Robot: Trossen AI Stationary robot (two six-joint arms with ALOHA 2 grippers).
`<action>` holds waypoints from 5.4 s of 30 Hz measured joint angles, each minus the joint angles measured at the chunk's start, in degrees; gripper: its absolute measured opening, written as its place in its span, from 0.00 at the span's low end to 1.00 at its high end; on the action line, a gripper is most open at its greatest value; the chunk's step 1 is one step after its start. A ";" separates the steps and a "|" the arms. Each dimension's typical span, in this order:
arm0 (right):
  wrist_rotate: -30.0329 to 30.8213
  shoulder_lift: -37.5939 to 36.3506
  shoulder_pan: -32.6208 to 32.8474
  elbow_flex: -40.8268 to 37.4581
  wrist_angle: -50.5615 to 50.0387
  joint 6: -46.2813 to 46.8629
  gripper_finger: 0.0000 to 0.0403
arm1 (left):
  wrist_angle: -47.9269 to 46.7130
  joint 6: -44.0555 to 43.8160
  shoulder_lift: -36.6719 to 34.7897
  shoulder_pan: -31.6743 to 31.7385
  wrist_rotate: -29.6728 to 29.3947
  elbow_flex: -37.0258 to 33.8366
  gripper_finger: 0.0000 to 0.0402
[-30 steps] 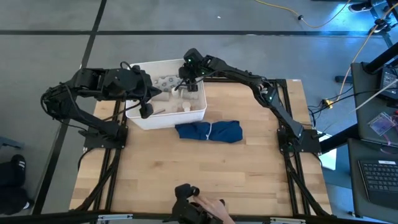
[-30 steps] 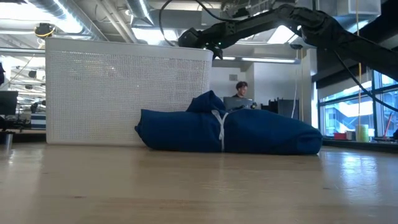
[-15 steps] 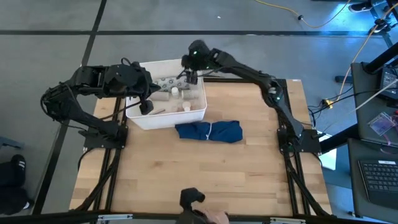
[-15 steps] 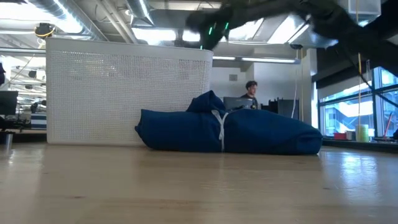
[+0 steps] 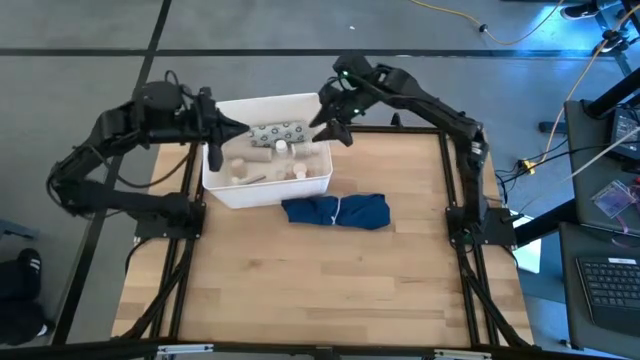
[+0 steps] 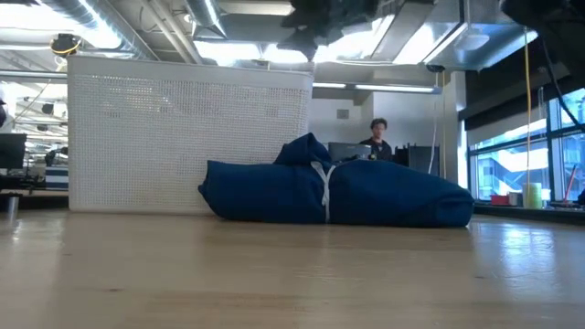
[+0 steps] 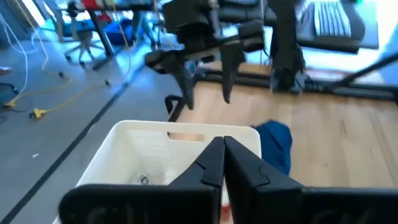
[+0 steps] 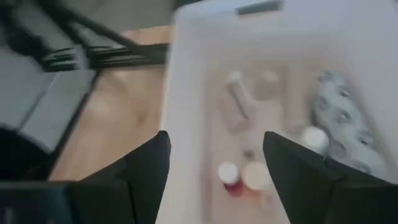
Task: Pick & place medical supplies in basket/bin
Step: Return to Home Position
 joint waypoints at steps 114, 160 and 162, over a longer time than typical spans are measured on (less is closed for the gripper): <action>58.62 -75.19 9.38 -101.61 66.16 34.13 0.63 | 29.45 -25.39 -56.16 33.20 -31.57 -79.35 0.00; 59.18 -101.78 10.16 -128.08 84.01 31.55 0.63 | 37.01 -21.63 -54.83 30.05 -14.80 -82.72 0.04; 61.52 -104.20 10.16 -128.08 80.91 31.54 0.63 | 37.01 -21.63 -54.83 30.05 -14.81 -82.72 0.04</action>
